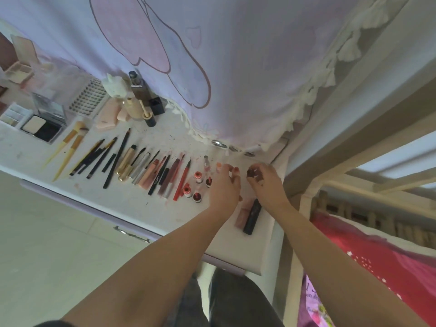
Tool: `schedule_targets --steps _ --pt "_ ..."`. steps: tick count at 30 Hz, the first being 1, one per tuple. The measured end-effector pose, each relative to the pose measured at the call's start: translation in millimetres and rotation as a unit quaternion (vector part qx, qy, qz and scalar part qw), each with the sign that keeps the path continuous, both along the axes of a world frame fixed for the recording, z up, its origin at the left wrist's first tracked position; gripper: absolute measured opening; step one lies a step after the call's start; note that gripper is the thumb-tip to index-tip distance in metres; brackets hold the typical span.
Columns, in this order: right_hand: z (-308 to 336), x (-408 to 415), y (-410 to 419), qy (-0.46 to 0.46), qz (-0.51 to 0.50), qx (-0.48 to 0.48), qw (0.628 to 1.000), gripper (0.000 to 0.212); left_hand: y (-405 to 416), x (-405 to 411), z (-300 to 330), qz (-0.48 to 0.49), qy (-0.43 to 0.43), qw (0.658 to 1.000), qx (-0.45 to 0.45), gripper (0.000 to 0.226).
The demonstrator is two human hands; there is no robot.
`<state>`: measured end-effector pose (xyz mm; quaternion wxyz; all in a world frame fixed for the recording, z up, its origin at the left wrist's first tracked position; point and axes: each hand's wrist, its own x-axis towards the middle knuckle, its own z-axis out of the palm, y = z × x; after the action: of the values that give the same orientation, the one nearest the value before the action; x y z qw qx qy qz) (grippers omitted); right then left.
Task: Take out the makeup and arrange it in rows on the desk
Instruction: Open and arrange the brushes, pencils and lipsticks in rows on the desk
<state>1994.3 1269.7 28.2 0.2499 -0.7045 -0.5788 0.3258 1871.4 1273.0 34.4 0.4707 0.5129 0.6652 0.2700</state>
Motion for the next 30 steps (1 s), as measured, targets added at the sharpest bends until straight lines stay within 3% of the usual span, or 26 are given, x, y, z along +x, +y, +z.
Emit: schedule_targets --steps 7,13,17,21,26,30 --pt "-22 -10 16 -0.028 0.030 -0.017 0.999 0.019 11 6 -14 -0.001 0.033 0.999 -0.005 0.016" --pt "-7 1 5 0.025 -0.008 -0.038 0.999 0.038 -8 -1 -11 -0.012 0.042 0.999 0.017 0.026" --pt "0 19 -8 -0.035 0.024 -0.066 0.997 0.025 -43 -12 -14 -0.119 0.125 0.984 0.031 0.015" --pt "2 21 -16 -0.086 0.101 -0.094 0.987 0.019 -58 -11 -18 -0.245 0.232 0.941 0.009 0.026" --pt "5 9 -12 -0.139 0.159 -0.115 0.971 0.021 -48 -6 -12 -0.242 0.241 0.940 -0.017 0.031" --pt "16 1 -8 -0.177 0.170 -0.126 0.961 0.034 -44 -13 -1 -0.222 0.228 0.947 0.034 0.027"
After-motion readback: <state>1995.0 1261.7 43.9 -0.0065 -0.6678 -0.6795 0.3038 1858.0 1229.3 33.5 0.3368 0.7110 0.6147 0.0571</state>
